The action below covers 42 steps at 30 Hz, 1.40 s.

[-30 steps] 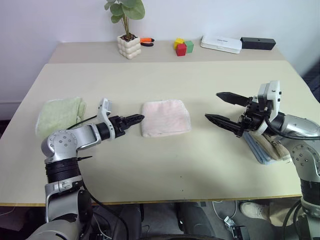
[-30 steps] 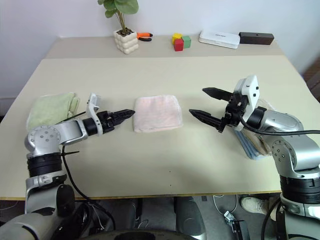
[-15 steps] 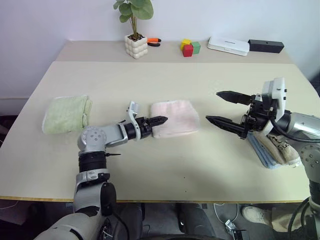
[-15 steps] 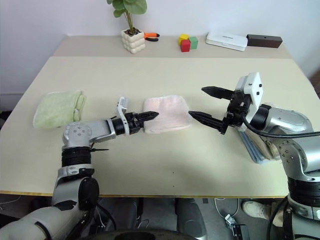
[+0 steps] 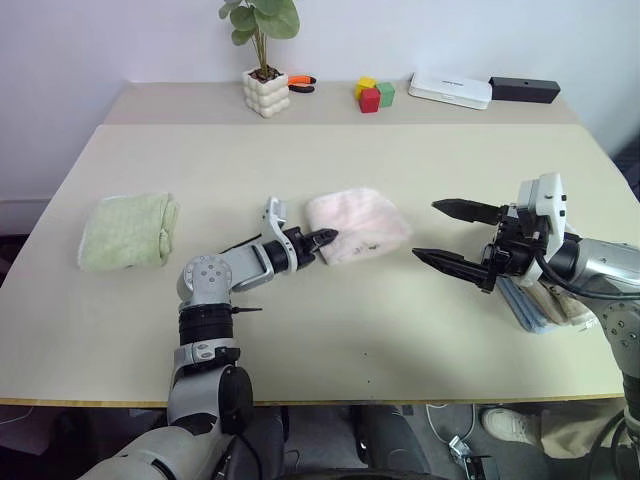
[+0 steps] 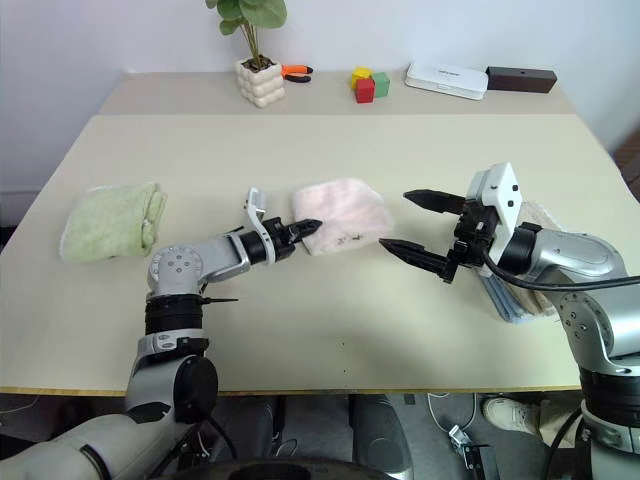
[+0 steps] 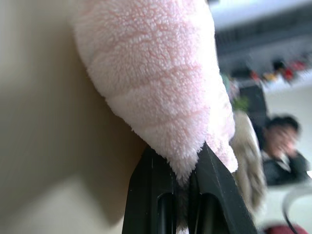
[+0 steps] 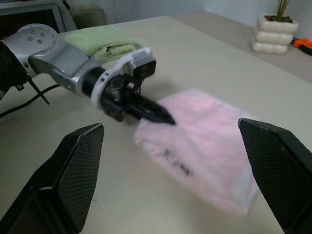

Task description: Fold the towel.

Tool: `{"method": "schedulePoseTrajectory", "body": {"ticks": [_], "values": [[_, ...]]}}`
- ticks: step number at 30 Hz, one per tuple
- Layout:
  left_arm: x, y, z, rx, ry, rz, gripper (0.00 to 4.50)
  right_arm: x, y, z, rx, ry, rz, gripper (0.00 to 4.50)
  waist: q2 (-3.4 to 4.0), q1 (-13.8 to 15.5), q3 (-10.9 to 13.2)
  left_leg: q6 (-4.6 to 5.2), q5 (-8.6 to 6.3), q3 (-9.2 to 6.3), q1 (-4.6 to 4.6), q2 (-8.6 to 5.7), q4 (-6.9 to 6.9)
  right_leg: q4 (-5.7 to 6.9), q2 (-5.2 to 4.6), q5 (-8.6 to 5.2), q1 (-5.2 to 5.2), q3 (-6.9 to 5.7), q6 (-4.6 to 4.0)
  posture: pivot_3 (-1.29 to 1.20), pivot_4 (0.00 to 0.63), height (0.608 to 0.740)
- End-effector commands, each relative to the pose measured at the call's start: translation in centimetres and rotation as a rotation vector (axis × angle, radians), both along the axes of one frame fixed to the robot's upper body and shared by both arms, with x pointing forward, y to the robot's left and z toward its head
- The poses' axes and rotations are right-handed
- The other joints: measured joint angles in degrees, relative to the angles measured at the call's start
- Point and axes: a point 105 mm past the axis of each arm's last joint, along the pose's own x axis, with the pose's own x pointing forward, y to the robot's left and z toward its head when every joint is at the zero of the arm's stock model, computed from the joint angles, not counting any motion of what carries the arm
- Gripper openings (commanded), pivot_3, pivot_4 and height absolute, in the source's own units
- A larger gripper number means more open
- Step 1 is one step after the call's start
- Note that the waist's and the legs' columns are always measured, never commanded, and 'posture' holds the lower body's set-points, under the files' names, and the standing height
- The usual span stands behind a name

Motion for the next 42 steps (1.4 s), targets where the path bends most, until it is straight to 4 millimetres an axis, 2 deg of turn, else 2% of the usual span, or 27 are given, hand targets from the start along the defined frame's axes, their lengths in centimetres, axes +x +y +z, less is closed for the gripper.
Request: {"method": "schedulePoseTrajectory", "body": {"ticks": [1, 5, 9, 15, 19, 22, 25, 29, 31, 35, 37, 40, 42], "values": [[0.9, 2.6, 5.2, 0.039, -0.28, 0.135, 0.02, 0.5, 0.3, 0.7, 0.003, -0.05, 0.015, 4.5, 0.0, -0.08, 0.01, -0.01, 0.01, 0.0, 0.0, 0.01, -0.01, 0.0, 0.01, 0.0, -0.02, 0.0, 0.0, 0.0, 0.15, 0.74], [0.7, 5.5, 8.4, 0.065, -0.453, 0.294, 0.02, 1.2, 0.7, 0.5, 0.01, -0.057, 0.03, 4.5, 0.0, 0.29, 0.02, -0.05, 0.03, 0.01, -0.03, 0.02, -0.01, -0.01, 0.0, 0.0, -0.02, 0.0, 0.0, 0.0, 0.15, 0.74], [0.3, 10.4, 10.6, 0.142, -0.54, 0.511, 0.02, 2.0, 1.5, 0.4, 0.025, -0.059, 0.067, 4.5, -0.01, 0.12, 0.02, -0.05, 0.03, 0.0, -0.04, 0.02, 0.0, -0.01, 0.0, 0.0, -0.02, 0.0, 0.0, 0.0, 0.15, 0.74], [-0.9, 15.3, 12.7, 0.276, -0.635, 0.623, 0.02, 2.7, 2.3, 0.3, 0.026, -0.056, 0.112, 4.5, -0.01, 0.07, 0.03, -0.05, 0.03, 0.0, -0.03, 0.04, 0.0, 0.03, 0.02, 0.0, -0.05, 0.0, 0.0, 0.0, 0.15, 0.74], [-1.2, 20.1, 13.5, 0.347, -0.635, 0.745, 0.02, 3.1, 2.8, 0.2, 0.03, -0.054, 0.141, 4.5, -0.01, 0.11, 0.03, -0.05, 0.03, 0.01, -0.04, 0.04, 0.02, 0.04, 0.01, 0.0, -0.05, 0.0, 0.0, 0.0, 0.15, 0.74], [-2.2, 23.0, 14.5, 0.391, -0.658, 0.84, 0.02, 3.4, 3.0, 0.1, 0.021, -0.055, 0.154, 4.5, -0.02, 0.16, 0.04, -0.05, 0.03, 0.0, -0.03, 0.04, 0.0, 0.05, 0.01, 0.0, -0.05, -0.01, 0.0, 0.0, 0.15, 0.74], [-3.5, 24.4, 14.0, 0.411, -0.647, 0.884, 0.02, 3.5, 3.0, 0.2, 0.016, -0.052, 0.161, 4.5, -0.07, 0.1, 0.07, -0.05, 0.03, 0.01, -0.06, 0.05, 0.0, 0.05, -0.01, 0.0, -0.06, -0.01, -0.01, 0.0, 0.15, 0.74], [-4.5, 25.7, 11.8, 0.424, -0.584, 0.913, 0.02, 3.3, 2.9, 0.1, 0.008, -0.048, 0.168, 4.5, -0.08, 0.01, 0.07, -0.04, 0.03, 0.01, -0.02, 0.07, -0.02, 0.15, 0.01, 0.0, -0.11, -0.01, -0.02, 0.0, 0.15, 0.74], [-5.1, 26.4, 9.8, 0.431, -0.53, 0.927, 0.02, 3.3, 2.9, 0.3, 0.007, -0.052, 0.17, 4.5, -0.08, 0.02, 0.07, -0.05, 0.03, 0.01, -0.03, 0.07, 0.0, 0.18, 0.01, 0.01, -0.11, -0.01, -0.02, 0.0, 0.15, 0.74], [-6.7, 26.4, 4.7, 0.426, -0.381, 0.922, 0.02, 3.2, 2.6, 0.6, -0.005, -0.058, 0.166, 4.5, -0.07, 0.04, 0.06, -0.04, 0.02, 0.03, -0.02, 0.07, -0.02, 0.16, -0.01, 0.0, -0.1, 0.0, -0.02, 0.0, 0.15, 0.74], [-7.3, 26.3, 3.4, 0.413, -0.341, 0.943, 0.02, 3.2, 2.5, 0.7, -0.008, -0.059, 0.164, 4.5, -0.09, 0.07, 0.06, -0.04, 0.02, 0.03, -0.02, 0.08, 0.0, 0.17, -0.01, 0.0, -0.1, 0.0, -0.03, 0.0, 0.15, 0.74], [-7.9, 25.6, 3.2, 0.36, -0.335, 0.951, 1.08, 3.3, 2.3, 0.7, -0.012, -0.062, 0.159, 4.5, -0.13, 0.37, 0.05, -0.04, 0.02, 0.02, -0.03, 0.08, 0.03, 0.17, -0.01, 0.01, -0.09, -0.01, -0.03, 0.0, 0.15, 0.74], [-8.0, 25.4, 3.1, 0.365, -0.327, 0.95, 2.12, 3.4, 2.3, 0.7, -0.011, -0.062, 0.157, 4.5, -0.13, 0.34, 0.05, -0.04, 0.02, 0.02, -0.03, 0.07, 0.05, 0.16, -0.02, 0.01, -0.07, -0.01, -0.03, 0.0, 0.15, 0.74]]}}
